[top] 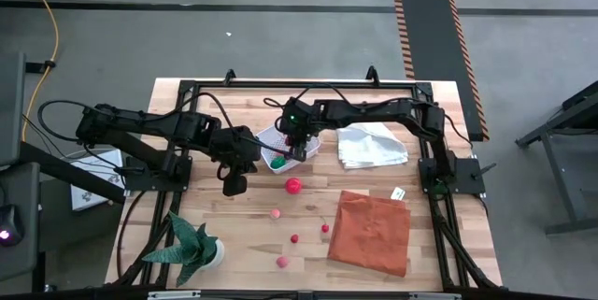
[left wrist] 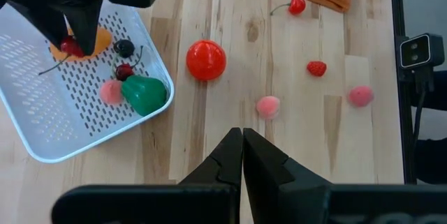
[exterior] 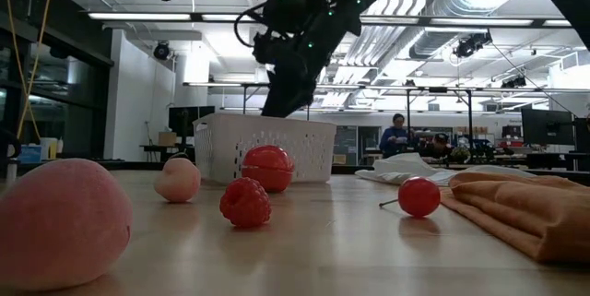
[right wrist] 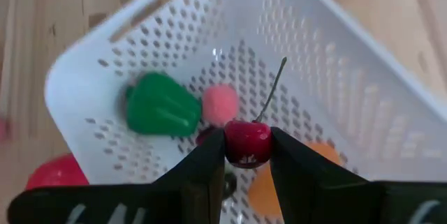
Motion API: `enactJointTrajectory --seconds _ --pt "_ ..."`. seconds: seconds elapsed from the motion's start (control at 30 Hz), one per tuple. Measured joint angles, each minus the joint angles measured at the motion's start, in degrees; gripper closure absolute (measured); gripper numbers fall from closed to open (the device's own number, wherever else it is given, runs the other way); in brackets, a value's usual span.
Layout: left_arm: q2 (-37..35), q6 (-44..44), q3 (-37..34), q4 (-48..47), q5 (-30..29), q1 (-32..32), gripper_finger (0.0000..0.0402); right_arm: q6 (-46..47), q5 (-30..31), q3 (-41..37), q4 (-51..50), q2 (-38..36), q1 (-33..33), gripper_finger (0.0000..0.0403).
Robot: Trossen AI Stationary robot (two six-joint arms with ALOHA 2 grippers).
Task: Pick and placing Produce into tupperware
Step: Put the top red cherry in the basket
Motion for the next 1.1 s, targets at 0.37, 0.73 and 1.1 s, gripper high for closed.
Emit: enactJointTrajectory --seconds 0.37,0.73,1.1 --pt "0.0 0.0 0.0 0.0 0.0 0.0 0.0399 1.8 -1.2 0.0 0.7 1.8 -0.6 0.0318" --pt "0.0 0.0 0.0 0.1 0.0 0.0 0.0399 1.7 -1.2 0.0 0.5 1.9 -0.6 0.0318" --pt "0.0 0.0 0.0 0.1 0.0 0.0 0.0399 1.7 -1.4 0.0 0.5 1.9 -0.6 0.0281"
